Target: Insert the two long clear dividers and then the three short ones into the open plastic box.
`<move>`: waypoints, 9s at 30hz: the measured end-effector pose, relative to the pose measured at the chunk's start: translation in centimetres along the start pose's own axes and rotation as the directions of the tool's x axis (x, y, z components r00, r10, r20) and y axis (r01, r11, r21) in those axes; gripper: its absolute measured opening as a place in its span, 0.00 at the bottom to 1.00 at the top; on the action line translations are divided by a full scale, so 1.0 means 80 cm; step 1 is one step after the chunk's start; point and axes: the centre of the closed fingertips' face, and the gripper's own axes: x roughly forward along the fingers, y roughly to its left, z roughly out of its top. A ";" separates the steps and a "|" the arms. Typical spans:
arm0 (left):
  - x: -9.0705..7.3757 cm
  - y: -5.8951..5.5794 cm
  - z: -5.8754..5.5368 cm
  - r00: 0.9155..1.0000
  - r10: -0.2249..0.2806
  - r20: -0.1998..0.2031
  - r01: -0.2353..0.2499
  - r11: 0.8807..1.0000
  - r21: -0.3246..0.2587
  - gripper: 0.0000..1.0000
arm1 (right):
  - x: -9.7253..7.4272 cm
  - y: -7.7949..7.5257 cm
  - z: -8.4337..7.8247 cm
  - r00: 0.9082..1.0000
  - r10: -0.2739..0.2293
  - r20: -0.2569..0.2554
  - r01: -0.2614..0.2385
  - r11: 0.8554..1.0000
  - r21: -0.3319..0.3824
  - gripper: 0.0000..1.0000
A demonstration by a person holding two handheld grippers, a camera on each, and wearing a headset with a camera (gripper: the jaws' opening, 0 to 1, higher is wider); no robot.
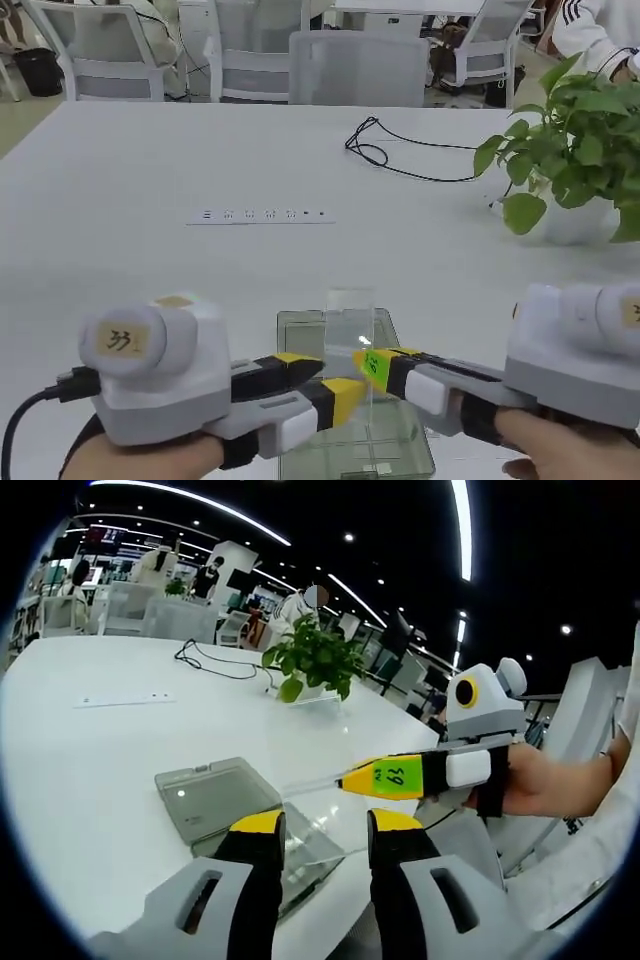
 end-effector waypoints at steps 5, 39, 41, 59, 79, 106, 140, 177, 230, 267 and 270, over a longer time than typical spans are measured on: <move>-0.005 0.006 -0.008 1.000 -0.007 -0.014 0.008 0.999 0.042 0.36 | -0.001 -0.008 0.003 1.000 -0.014 -0.013 0.014 1.000 0.007 0.07; -0.040 0.040 -0.070 0.988 -0.066 -0.139 0.102 0.956 0.276 0.85 | 0.005 -0.108 -0.038 0.849 -0.258 -0.460 0.318 0.946 0.057 0.07; -0.041 0.040 -0.074 0.987 -0.069 -0.147 0.109 0.954 0.280 0.87 | 0.008 -0.109 -0.047 0.829 -0.254 -0.499 0.334 0.939 0.076 0.07; -0.038 0.045 -0.088 0.982 -0.102 -0.161 0.144 0.951 0.272 0.92 | 0.021 -0.127 -0.090 0.743 -0.285 -0.606 0.421 0.902 0.092 0.07; -0.036 0.042 -0.086 0.983 -0.115 -0.143 0.148 0.957 0.250 0.92 | 0.025 -0.142 -0.109 0.722 -0.304 -0.622 0.457 0.884 0.099 0.07; -0.036 0.045 -0.090 0.984 -0.111 -0.141 0.143 0.961 0.237 0.91 | 0.037 -0.140 -0.115 0.712 -0.305 -0.633 0.426 0.904 0.043 0.07; -0.039 0.062 -0.111 0.978 -0.048 -0.202 0.098 0.965 0.245 0.94 | 0.049 -0.143 -0.130 0.783 -0.225 -0.581 0.308 0.950 0.048 0.12; -0.051 0.070 -0.098 0.975 0.101 -0.196 -0.059 0.977 0.207 0.92 | -0.019 -0.115 -0.049 0.949 0.013 -0.315 -0.101 0.958 -0.267 0.58; -0.063 0.175 -0.198 0.693 0.398 -0.601 -0.383 0.909 0.161 0.48 | -0.085 -0.125 -0.092 0.954 0.159 -0.254 -0.273 0.814 -0.513 0.81; -0.070 0.187 -0.199 0.645 0.444 -0.622 -0.392 0.891 0.229 0.30 | -0.086 -0.134 -0.098 0.960 0.143 -0.239 -0.249 0.825 -0.507 0.81; -0.071 0.187 -0.199 0.653 0.437 -0.619 -0.394 0.893 0.215 0.30 | -0.086 -0.133 -0.098 0.961 0.140 -0.240 -0.247 0.825 -0.508 0.81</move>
